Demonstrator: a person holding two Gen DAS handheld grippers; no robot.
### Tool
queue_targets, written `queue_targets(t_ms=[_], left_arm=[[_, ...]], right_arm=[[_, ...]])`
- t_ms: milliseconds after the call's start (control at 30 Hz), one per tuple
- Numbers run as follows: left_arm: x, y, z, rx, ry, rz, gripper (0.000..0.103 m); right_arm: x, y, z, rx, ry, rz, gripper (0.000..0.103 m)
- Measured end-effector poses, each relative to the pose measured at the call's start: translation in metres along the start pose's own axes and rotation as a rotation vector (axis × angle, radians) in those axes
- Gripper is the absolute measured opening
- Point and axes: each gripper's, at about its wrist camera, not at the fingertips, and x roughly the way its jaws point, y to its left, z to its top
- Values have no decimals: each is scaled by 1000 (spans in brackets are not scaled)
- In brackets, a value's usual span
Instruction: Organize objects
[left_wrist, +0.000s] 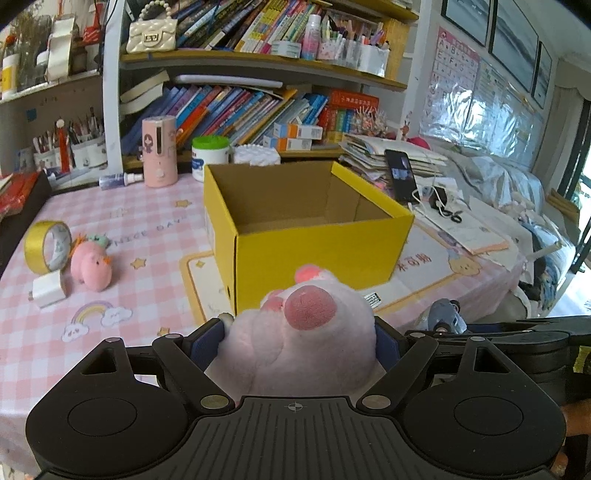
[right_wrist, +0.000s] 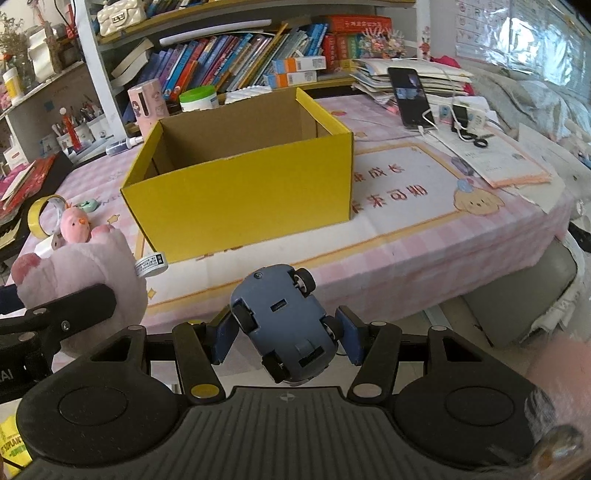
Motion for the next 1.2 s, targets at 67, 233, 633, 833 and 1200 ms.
queue_targets(t_ms=[67,233,633,833,1200], left_arm=[[4,-2,6,0,-8,6,85],[12,-8,28,1,-63,16,85],[60,-29,95,73,-187,100,85],[111,-32,111,112,-114,177,85],[189,-43,103,171,95,238,86]], right_arm=[[5,-3,8,-7,-1,8,55],[15,-8,33,-28,-19,27,55],[30,-37,123,-80,-194,61,55],[56,-46,171,-121,-224,87,55],[141,-20,213,-277,-51,199,55]])
